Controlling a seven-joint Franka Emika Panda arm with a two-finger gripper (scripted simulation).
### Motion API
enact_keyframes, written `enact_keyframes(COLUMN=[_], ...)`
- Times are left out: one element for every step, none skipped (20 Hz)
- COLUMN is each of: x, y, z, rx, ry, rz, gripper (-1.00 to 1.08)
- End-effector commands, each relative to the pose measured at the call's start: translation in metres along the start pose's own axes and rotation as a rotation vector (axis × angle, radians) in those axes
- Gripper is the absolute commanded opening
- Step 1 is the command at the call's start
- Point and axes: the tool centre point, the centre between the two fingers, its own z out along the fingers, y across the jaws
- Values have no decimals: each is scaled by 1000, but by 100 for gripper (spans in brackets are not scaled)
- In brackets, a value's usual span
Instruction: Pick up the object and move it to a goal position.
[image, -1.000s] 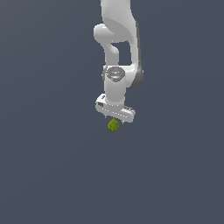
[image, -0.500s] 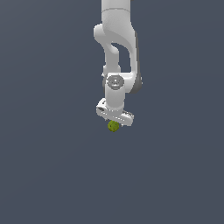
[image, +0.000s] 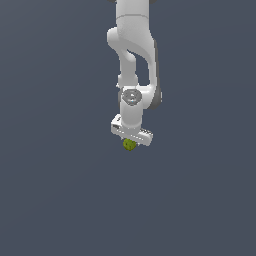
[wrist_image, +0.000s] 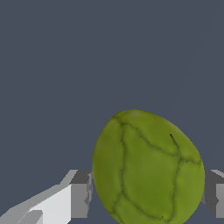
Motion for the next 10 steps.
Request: enact_keyframes(x=[0, 0, 0, 0, 0, 0, 0, 0, 0, 1], y=[1, 1, 1, 1, 1, 0, 0, 1, 1, 2], z=[1, 1, 1, 1, 1, 0, 0, -1, -2, -4], rx=[-1, -1, -1, -1, -1, 0, 0, 0, 0, 0], ry=[0, 0, 0, 0, 0, 0, 0, 0, 0, 0], rz=[1, 1, 1, 1, 1, 0, 0, 0, 0, 0], gripper=[-100, -100, -100, -100, -100, -100, -100, -100, -100, -100])
